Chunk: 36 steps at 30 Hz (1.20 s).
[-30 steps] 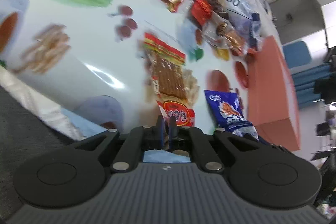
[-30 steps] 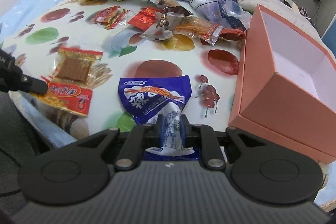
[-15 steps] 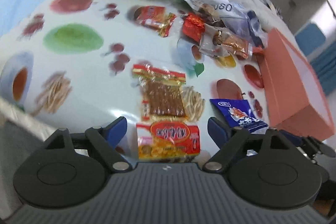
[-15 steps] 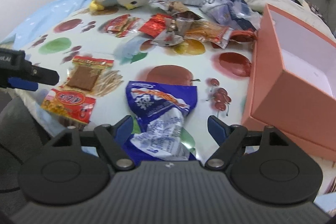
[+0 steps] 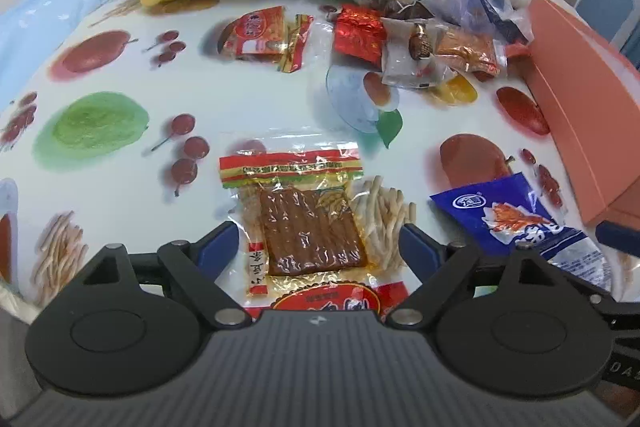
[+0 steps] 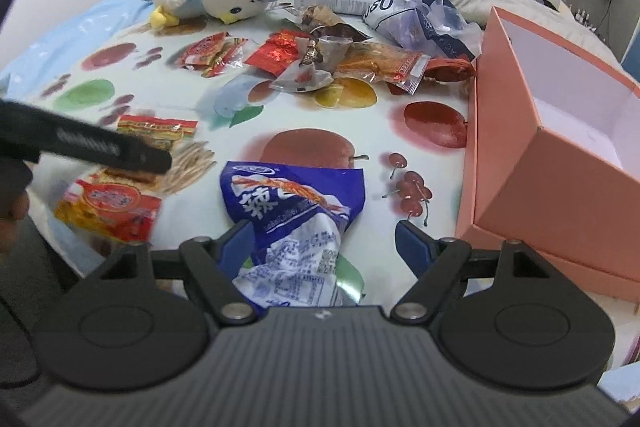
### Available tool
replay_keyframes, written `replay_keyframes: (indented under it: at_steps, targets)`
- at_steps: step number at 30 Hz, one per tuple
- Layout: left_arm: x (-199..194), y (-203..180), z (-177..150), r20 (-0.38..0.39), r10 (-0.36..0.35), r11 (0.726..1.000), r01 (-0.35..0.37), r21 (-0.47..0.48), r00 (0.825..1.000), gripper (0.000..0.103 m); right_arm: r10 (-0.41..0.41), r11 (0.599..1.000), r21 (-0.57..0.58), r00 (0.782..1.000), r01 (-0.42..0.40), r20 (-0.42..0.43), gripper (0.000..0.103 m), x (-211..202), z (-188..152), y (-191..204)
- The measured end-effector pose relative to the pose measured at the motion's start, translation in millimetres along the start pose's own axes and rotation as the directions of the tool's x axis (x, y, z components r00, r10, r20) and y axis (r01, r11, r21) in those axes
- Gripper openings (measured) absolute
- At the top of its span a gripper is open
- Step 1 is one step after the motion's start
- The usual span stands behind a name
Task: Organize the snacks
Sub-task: 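Grasp the red spicy-strip packet with left tool while right tool holds the blue bag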
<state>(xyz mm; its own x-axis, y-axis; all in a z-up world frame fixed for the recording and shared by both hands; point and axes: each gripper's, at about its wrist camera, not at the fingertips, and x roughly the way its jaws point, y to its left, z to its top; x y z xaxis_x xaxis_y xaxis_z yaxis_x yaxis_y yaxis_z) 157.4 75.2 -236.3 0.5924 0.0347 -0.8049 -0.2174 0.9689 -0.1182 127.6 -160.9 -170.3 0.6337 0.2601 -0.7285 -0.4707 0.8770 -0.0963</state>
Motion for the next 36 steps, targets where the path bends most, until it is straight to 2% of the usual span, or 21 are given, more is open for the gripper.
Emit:
replay_keyframes:
  at_steps: [4,8,10,15,24,28,33,36]
  targets:
    - [4.3,-4.8,-2.8,0.011,0.037,0.998,-0.037,0.045,0.999,0.080,0.019,1.000,0.000,0.999,-0.019,-0.027,0.077,5.2,1.3,0.5]
    - [7.5,-12.7,-6.7,0.022,0.068,0.991,-0.071,0.116,0.997,0.076,0.011,0.999,-0.031,0.999,-0.013,-0.049,0.061,10.7,0.0,5.8]
    - [7.3,-16.6,-5.4,0.018,0.065,0.990,-0.067,0.122,0.998,0.069,0.025,0.999,-0.023,0.998,-0.026,-0.064,0.053,13.5,-0.7,7.1]
    - [9.8,-24.3,-2.1,0.011,0.065,0.989,-0.066,0.131,0.998,0.065,0.026,0.998,-0.052,0.998,-0.029,-0.061,0.046,14.0,-5.2,14.3]
    - [4.3,-20.5,-3.8,0.035,0.033,0.989,-0.037,0.143,0.999,0.060,0.013,0.999,-0.050,0.999,-0.015,-0.041,0.041,14.0,-7.0,15.4]
    - [-2.6,-16.4,-6.3,0.037,-0.002,0.996,-0.002,0.092,0.999,0.059,0.002,1.000,0.003,0.999,-0.002,-0.049,0.040,8.5,-8.1,10.0]
    - [-16.6,-14.9,-7.5,0.051,-0.041,0.999,0.041,0.015,0.998,0.058,-0.024,1.000,0.004,0.999,0.024,-0.034,0.039,-3.9,-5.7,0.8]
    - [-31.9,-15.7,-6.4,0.075,-0.047,0.999,0.047,0.004,0.996,0.058,-0.033,0.999,0.036,0.999,0.034,-0.027,0.038,-10.9,-1.5,-9.6]
